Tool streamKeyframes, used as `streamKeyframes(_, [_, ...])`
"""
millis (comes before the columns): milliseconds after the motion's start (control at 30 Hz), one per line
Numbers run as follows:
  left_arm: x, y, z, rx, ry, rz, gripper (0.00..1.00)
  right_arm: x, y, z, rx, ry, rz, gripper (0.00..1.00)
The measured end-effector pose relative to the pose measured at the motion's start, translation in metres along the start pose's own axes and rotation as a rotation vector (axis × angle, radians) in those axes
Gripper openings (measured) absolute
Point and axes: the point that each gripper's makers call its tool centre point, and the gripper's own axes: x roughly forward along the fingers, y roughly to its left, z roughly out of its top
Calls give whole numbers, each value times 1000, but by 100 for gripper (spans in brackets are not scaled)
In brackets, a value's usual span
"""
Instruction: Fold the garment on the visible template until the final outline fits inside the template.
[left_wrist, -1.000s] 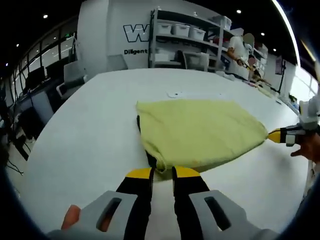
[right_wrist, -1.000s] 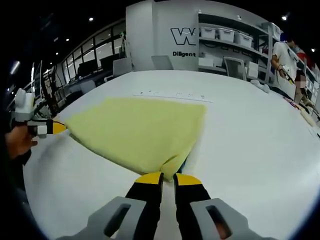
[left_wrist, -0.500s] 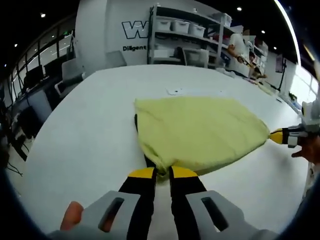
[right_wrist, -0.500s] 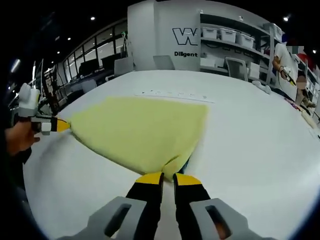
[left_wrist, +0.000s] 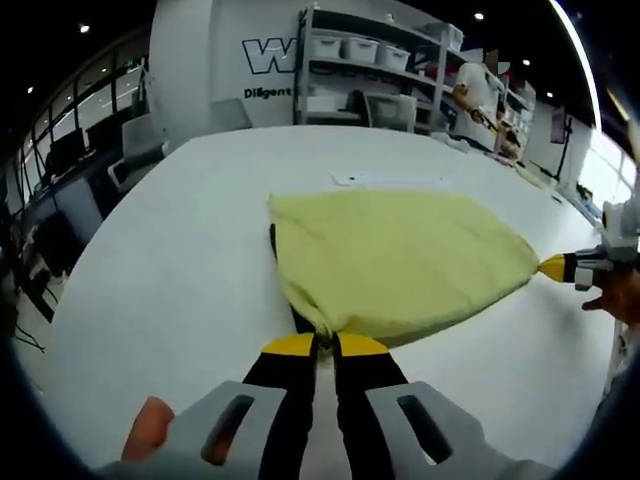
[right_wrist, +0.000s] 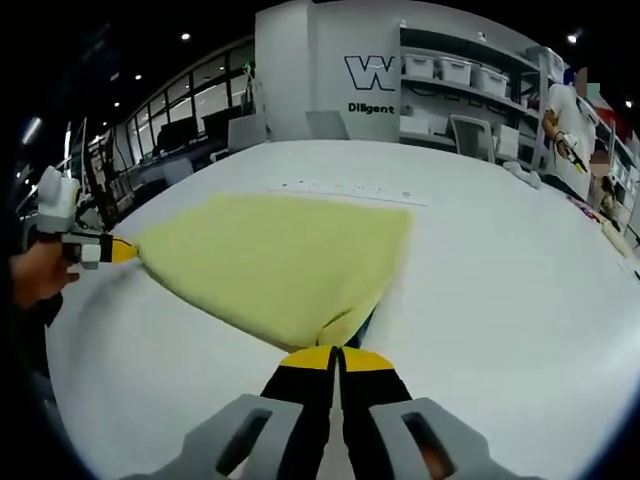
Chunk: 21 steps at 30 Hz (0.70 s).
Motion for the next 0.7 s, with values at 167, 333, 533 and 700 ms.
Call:
streamKeyframes(167, [0,1,-1,9,7,-2,5,5,0,-5,45,20,14,3])
streamKeyframes(333, [1,1,-2,13,10,-3,5,7,1,0,39,-4,8,0])
streamKeyframes(533, [3,2,-2,13,14,-4,4,9,1,3,56,-16,11,0])
streamKeyframes(700, [2,4,-2,20,13,0,3,8,-1,4,43,-23,7,0])
